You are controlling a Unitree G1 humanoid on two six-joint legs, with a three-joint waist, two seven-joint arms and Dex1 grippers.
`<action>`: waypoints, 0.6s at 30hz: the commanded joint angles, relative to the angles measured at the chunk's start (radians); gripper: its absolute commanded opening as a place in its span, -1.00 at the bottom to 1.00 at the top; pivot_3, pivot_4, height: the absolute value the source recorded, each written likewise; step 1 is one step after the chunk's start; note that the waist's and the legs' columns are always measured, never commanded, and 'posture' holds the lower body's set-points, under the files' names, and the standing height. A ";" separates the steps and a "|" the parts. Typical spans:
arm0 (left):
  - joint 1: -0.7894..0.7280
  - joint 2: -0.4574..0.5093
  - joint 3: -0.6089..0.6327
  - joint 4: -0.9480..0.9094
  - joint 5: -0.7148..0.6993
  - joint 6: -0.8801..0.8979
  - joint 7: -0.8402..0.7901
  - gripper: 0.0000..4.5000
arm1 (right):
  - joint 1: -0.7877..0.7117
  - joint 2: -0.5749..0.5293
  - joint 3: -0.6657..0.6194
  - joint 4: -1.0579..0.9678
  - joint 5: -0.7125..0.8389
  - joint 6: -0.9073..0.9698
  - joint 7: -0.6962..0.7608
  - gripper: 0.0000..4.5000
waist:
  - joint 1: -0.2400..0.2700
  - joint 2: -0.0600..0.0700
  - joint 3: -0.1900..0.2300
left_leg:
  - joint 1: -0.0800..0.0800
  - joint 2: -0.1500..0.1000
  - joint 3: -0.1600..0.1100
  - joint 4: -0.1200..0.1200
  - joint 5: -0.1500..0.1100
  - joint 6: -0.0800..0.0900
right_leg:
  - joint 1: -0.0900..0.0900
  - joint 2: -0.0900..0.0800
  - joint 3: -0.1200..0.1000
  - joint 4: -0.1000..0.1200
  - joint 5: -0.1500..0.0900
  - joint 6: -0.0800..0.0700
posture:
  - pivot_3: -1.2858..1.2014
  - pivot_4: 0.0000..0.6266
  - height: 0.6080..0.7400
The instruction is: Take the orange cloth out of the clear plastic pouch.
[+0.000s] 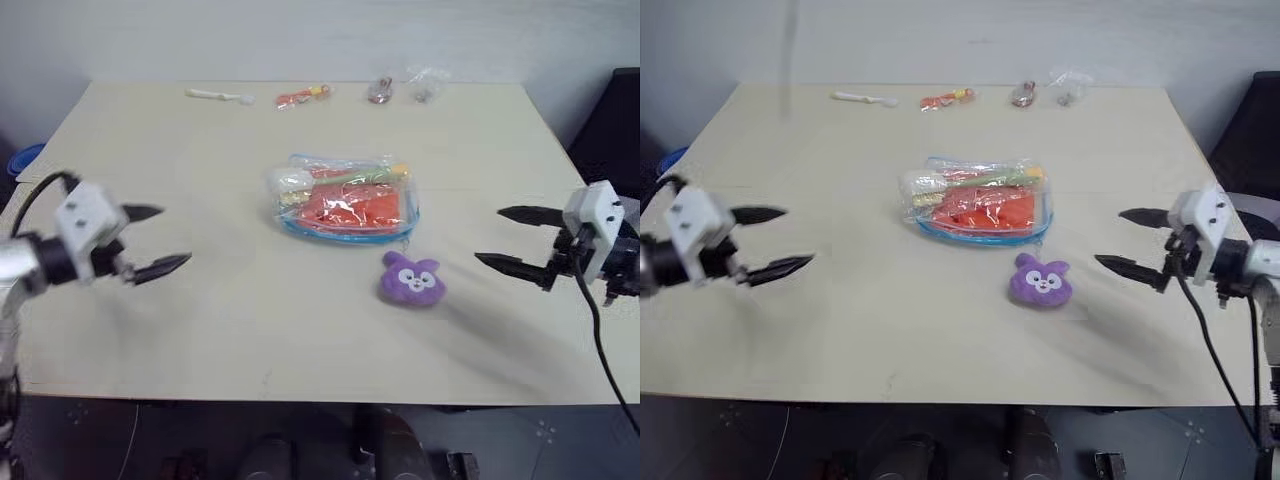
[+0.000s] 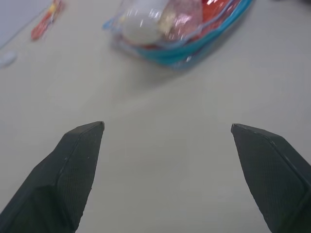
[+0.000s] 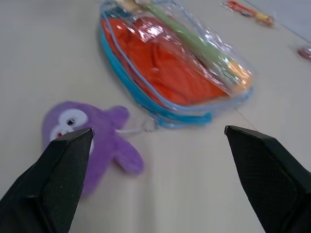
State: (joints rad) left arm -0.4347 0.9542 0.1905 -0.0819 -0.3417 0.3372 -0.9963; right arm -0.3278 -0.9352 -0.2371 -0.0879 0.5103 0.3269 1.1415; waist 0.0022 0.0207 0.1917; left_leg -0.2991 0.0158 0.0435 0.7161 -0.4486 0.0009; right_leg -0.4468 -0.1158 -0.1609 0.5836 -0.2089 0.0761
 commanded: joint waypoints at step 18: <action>-0.888 -0.481 -0.362 1.255 0.409 -0.418 0.052 0.98 | 0.122 0.153 0.035 -0.529 0.141 0.184 -0.288 1.00 | 0.020 -0.009 0.000 | -0.001 -0.002 0.003 0.002 -0.001 0.004 | 0.000 0.001 0.000 -0.001 0.001 0.002 | 0.03 -0.52 1.00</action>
State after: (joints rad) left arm -1.2871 0.4762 -0.1829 1.1489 0.0524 -0.0657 -0.9522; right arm -0.2103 -0.7822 -0.1648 -0.5718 0.6366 0.5132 0.8679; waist 0.0222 0.0121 0.1918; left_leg -0.2999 0.0137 0.0471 0.7182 -0.4500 0.0052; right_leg -0.4466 -0.1148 -0.1608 0.5826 -0.2075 0.0785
